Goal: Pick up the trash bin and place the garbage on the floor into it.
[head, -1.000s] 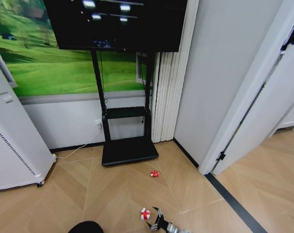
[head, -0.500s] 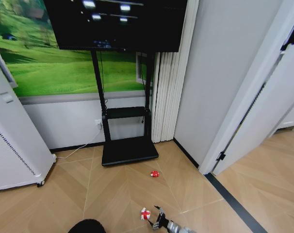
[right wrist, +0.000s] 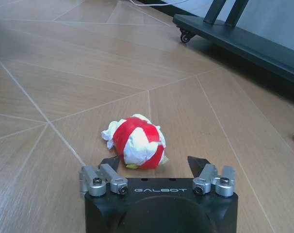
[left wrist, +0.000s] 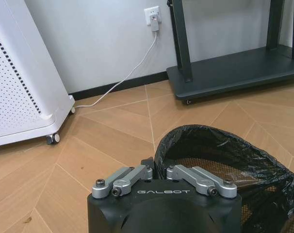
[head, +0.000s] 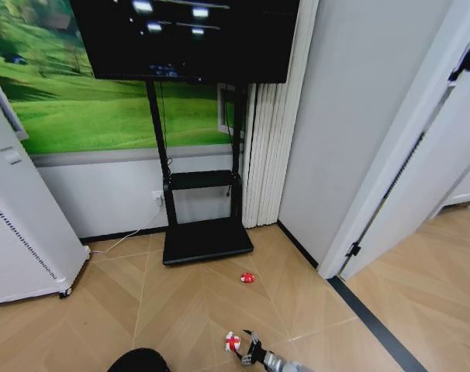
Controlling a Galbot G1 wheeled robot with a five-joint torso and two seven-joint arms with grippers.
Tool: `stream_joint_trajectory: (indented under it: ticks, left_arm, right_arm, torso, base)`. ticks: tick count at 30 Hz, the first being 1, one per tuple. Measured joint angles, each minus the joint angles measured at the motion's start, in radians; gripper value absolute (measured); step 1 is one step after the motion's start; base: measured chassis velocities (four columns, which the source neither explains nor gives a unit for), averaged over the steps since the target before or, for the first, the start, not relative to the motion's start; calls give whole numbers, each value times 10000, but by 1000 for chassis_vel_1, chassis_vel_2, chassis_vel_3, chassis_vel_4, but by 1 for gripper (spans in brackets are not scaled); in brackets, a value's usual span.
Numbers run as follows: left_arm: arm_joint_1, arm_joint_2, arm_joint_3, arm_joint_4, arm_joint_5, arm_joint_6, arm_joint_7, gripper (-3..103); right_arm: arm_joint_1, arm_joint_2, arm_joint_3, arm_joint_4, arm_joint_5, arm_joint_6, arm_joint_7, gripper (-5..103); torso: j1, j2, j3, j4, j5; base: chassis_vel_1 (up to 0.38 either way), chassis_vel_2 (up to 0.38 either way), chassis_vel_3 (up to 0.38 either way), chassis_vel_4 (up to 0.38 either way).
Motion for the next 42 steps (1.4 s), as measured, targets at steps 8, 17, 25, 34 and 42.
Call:
stream_joint_trajectory:
  ticks: [8,17,25,34,42]
  left_arm:
    - [-57,23,111,6,-18,-42,28,7]
    - [-107,3,172,28,6,-48,20,7]
    - [-91,23,149,43,18,-76,32,7]
    - [-307,175,283,93,-31,-90,39,7]
    - [-374,241,320,97,-127,-90,25,7]
  right_arm:
    - [-97,-81,203,-60,5,-23,-202,47]
    - [-128,-113,260,28,11,56,-227,20]
    - [-116,-284,213,139,93,95,1,8]
    - [-81,-685,69,419,224,232,-113,41]
    - [52,-662,-54,464,-174,370,81,68]
  torso:
    - [0,0,0,-1,1]
    - [0,1,-1,0,0]
    - [0,0,-1,0,0]
    - [0,0,-1,-1,-1]
    - [0,0,-1,0,-1]
  base:
    - [0,0,0,0]
    - [0,0,0,0]
    - [0,0,0,0]
    - [0,0,0,0]
    - [0,0,0,0]
